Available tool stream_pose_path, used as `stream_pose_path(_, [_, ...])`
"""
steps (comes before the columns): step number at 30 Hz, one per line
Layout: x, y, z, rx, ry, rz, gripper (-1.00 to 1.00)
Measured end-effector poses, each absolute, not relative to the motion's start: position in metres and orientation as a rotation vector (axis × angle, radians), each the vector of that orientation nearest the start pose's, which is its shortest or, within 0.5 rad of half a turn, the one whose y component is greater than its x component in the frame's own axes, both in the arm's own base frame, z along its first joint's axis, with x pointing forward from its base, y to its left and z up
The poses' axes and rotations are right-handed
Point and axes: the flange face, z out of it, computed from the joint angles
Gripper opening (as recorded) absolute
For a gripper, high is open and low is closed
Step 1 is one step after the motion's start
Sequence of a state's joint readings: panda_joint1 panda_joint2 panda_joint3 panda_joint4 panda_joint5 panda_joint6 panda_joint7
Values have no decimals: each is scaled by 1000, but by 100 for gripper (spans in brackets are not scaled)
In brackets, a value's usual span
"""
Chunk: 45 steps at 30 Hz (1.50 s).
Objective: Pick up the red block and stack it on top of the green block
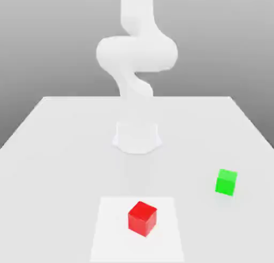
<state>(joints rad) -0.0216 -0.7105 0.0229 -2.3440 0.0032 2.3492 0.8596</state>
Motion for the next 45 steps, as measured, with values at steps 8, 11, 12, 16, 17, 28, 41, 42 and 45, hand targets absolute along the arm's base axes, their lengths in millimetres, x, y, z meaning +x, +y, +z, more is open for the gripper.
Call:
stream_pose_path(8, [450, 7, 481, -2502, 1457, -578, 0])
stream_pose_path(11, [455, 8, 413, -2503, 1578, -446, 0])
stream_pose_path(12, [455, 8, 391, -2501, 1618, -402, 0])
stream_pose_path(16, [441, 9, 304, -2486, 1779, -222, 0])
stream_pose_path(17, [435, 10, 284, -2479, 1818, -177, 0])
stream_pose_path(28, [405, 13, 148, -2447, 1969, 0, -100])
stream_pose_path(41, [401, 36, 209, -2506, 1886, 2, -100])
stream_pose_path(42, [398, 54, 214, -2551, 1816, 5, -100])
stream_pose_path(45, [377, 115, 226, -2705, 1556, 13, -100])
